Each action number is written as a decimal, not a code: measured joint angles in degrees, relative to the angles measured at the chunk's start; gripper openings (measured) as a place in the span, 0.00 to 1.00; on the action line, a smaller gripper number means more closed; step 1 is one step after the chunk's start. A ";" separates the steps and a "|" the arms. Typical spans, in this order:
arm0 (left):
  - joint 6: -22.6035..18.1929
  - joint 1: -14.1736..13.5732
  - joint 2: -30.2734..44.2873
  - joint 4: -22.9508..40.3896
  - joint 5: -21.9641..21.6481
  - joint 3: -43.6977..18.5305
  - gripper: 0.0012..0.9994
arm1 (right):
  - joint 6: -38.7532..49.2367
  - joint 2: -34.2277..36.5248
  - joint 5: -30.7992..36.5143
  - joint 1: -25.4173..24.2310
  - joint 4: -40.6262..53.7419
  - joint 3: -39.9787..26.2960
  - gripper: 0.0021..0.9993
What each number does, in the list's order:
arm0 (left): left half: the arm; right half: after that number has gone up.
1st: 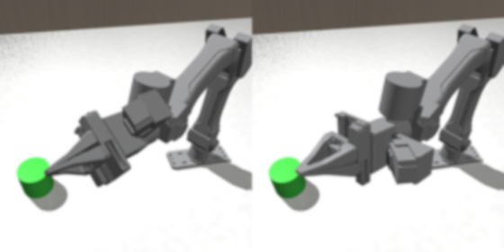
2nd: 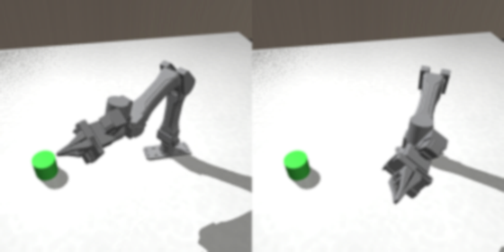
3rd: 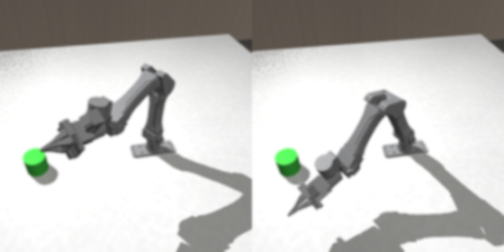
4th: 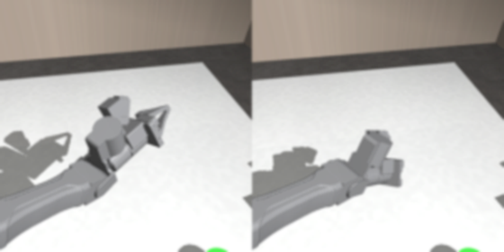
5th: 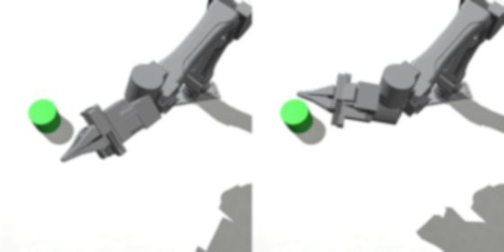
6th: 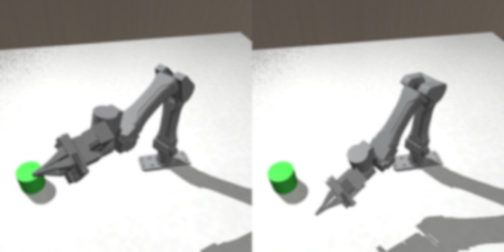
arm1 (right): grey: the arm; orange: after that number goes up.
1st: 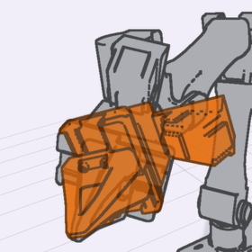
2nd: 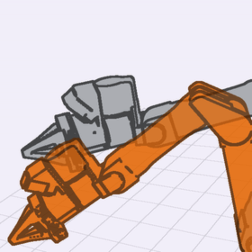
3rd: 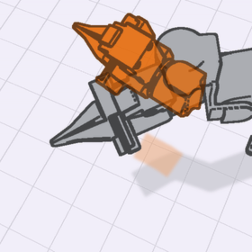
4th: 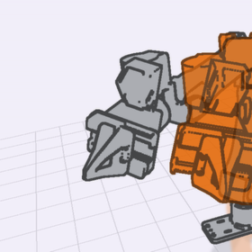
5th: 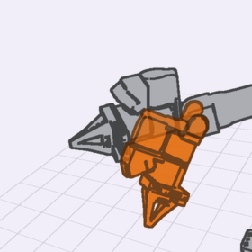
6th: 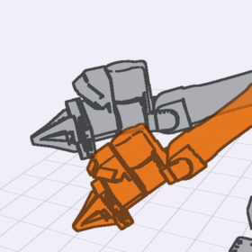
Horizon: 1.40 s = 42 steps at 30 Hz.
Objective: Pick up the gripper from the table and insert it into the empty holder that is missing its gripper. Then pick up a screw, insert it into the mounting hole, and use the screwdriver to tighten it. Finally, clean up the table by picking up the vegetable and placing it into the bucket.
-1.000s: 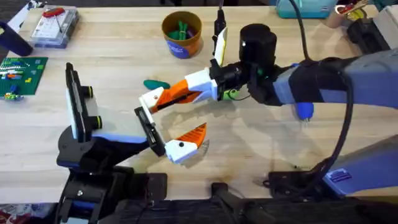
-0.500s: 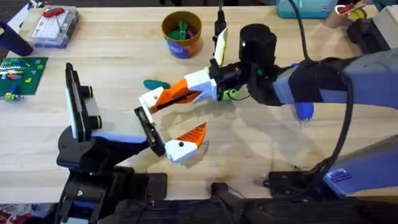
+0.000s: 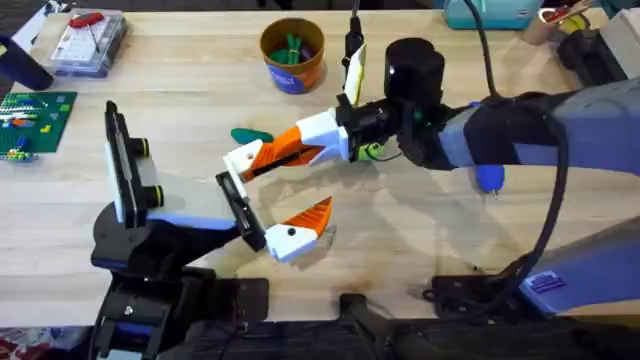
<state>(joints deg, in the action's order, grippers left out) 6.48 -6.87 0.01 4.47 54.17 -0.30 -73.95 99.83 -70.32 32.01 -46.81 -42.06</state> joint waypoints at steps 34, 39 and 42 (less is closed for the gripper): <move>-0.28 -0.11 0.00 -0.09 0.10 0.00 0.99 | -0.75 3.16 -0.14 0.24 0.25 -2.25 0.56; -0.44 -0.11 -0.02 -0.09 0.24 0.00 0.99 | -0.65 3.43 0.45 0.44 0.26 -2.25 0.99; -0.46 -0.11 0.00 -0.07 0.26 0.00 0.99 | -0.66 3.41 0.46 0.44 0.31 -2.25 0.99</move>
<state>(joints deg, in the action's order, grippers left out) 6.02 -6.98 0.01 4.40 54.43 -0.30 -74.61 103.24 -69.87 32.45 -46.50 -44.31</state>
